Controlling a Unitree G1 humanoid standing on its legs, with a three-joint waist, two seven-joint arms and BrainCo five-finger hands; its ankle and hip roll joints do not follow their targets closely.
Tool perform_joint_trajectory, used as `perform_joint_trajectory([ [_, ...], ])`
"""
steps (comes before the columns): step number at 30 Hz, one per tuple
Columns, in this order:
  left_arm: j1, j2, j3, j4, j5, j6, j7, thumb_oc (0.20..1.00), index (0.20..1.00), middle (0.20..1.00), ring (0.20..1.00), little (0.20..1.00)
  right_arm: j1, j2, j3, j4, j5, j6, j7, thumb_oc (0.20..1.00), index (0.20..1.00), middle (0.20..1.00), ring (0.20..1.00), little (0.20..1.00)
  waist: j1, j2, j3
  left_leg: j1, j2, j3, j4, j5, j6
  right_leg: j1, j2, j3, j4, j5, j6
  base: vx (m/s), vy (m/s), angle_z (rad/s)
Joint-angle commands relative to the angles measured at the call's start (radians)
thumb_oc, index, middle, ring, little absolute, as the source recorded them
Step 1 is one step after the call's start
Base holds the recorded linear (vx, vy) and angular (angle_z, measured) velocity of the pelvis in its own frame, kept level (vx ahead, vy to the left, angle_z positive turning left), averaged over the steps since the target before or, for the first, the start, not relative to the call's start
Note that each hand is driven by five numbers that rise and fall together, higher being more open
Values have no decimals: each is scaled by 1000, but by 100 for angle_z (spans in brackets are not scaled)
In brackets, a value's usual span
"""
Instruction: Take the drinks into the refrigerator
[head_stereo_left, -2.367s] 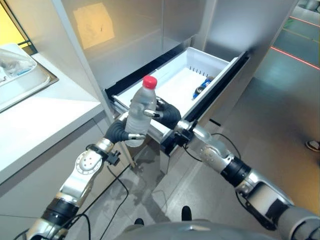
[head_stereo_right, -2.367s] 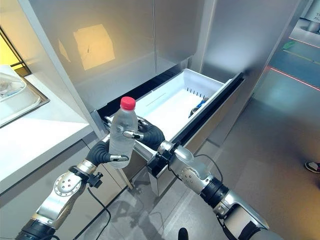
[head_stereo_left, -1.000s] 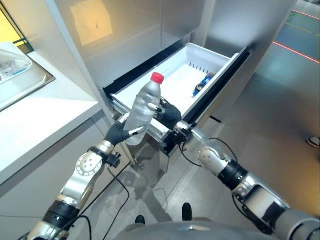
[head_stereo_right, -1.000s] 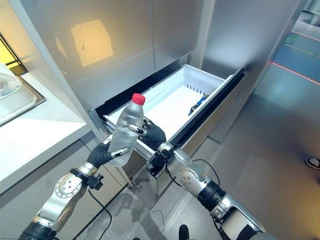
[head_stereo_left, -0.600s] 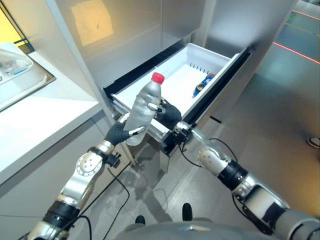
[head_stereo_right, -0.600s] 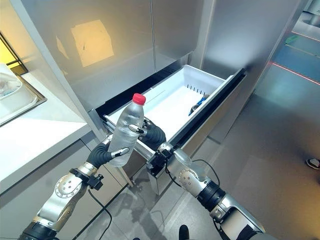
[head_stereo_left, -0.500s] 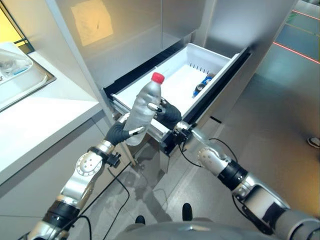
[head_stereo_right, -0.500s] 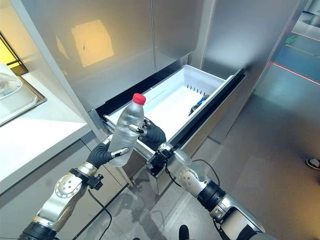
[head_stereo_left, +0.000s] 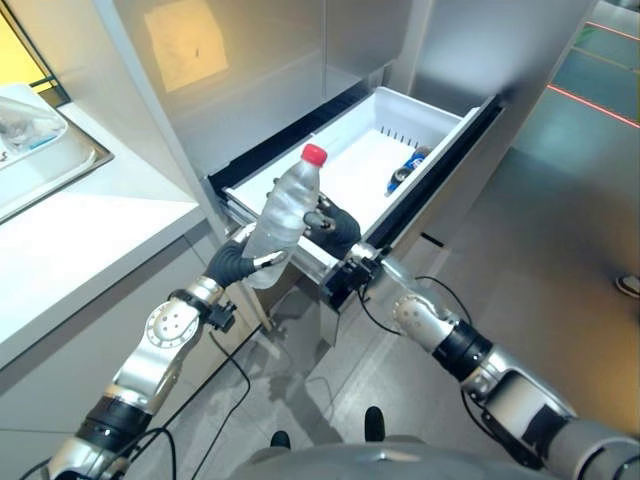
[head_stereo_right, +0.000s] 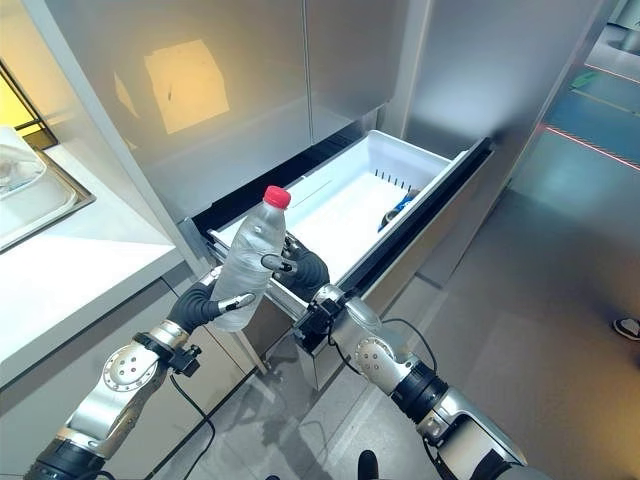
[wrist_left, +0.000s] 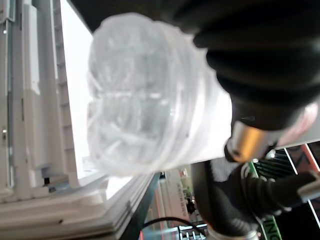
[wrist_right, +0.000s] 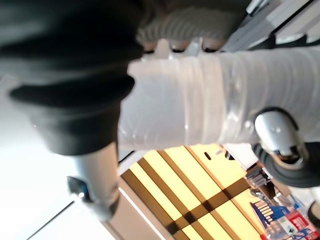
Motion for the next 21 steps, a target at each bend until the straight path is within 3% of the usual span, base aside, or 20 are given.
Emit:
perform_joint_trajectory([
  [1,-192,50,41,-97,-24,-81,30,200,200,200,200,200,-150,123,25,-26,37,-23,67,1000,1000,1000,1000,1000,4,-23,22,43,-70,-33,77,-147,77,73,-18,-48,115,-194,20,-6,1,10],
  [12,-179,45,57,-96,-9,-80,41,200,200,200,200,200,-159,120,45,-29,23,-8,73,1000,1000,1000,1000,1000,8,-26,20,43,-71,-38,75,-146,77,77,-20,-48,109,-191,21,-2,1,2],
  [21,-163,49,68,-99,-25,-89,36,200,200,200,200,200,-231,85,-43,85,-40,-51,25,1000,1000,1000,1000,1000,19,-28,15,45,-72,-35,75,-146,78,84,-21,-54,102,-188,22,0,0,0],
])
